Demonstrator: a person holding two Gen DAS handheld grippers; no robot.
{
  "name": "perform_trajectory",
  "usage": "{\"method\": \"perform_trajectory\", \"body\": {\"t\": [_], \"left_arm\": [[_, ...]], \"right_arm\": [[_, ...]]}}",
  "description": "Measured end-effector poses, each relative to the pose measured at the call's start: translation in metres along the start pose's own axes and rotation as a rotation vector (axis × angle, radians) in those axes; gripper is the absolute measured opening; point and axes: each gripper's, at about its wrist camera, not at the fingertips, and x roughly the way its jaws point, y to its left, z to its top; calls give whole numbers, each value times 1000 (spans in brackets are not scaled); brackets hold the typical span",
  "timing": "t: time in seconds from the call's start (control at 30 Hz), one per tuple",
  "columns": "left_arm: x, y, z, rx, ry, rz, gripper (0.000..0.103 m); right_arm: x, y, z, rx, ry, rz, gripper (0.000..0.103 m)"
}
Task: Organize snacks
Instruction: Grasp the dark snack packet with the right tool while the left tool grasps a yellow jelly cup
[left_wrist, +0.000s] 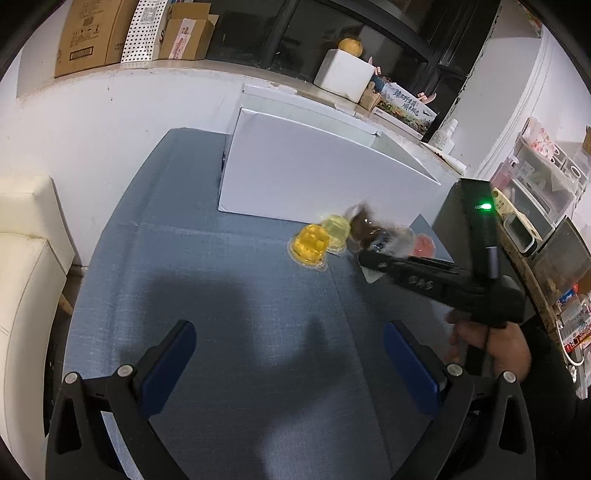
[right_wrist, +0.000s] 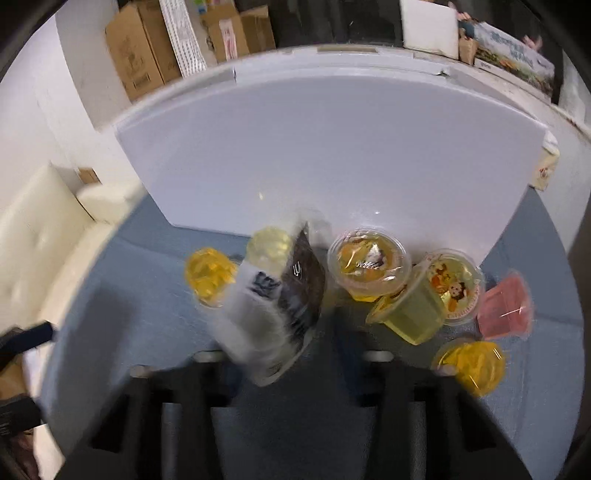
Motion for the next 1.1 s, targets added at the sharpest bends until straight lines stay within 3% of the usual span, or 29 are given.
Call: {"method": "perform_trajectory", "body": {"t": [0.2, 0.37, 0.57, 0.87, 0.9, 0.93, 0.97, 1.03, 1.1], "left_arm": [[23, -9, 10, 46, 32, -2, 103], [56, -26, 28, 140, 66, 6, 103], [81, -29, 39, 134, 100, -19, 103], [111, -33, 55, 175, 115, 17, 102], [114, -36, 58, 196, 98, 11, 100], [118, -37, 60, 203, 98, 8, 87], [123, -38, 61, 205, 110, 14, 62], [128, -42, 64, 213, 109, 60, 39], [129, -43, 66, 199, 108, 40, 39]], "right_arm": [[-21, -20, -9, 82, -39, 90, 10], [-50, -33, -20, 121, -75, 169, 8], [-63, -42, -35, 128, -75, 178, 7], [-106, -38, -29, 130, -147, 195, 7], [-112, -39, -31, 133, -157, 200, 7], [-118, -41, -32, 137, -165, 203, 7], [-121, -40, -32, 142, -172, 204, 7], [-132, -44, -36, 149, -187, 206, 7], [-139, -48, -39, 158, -199, 207, 7]]}}
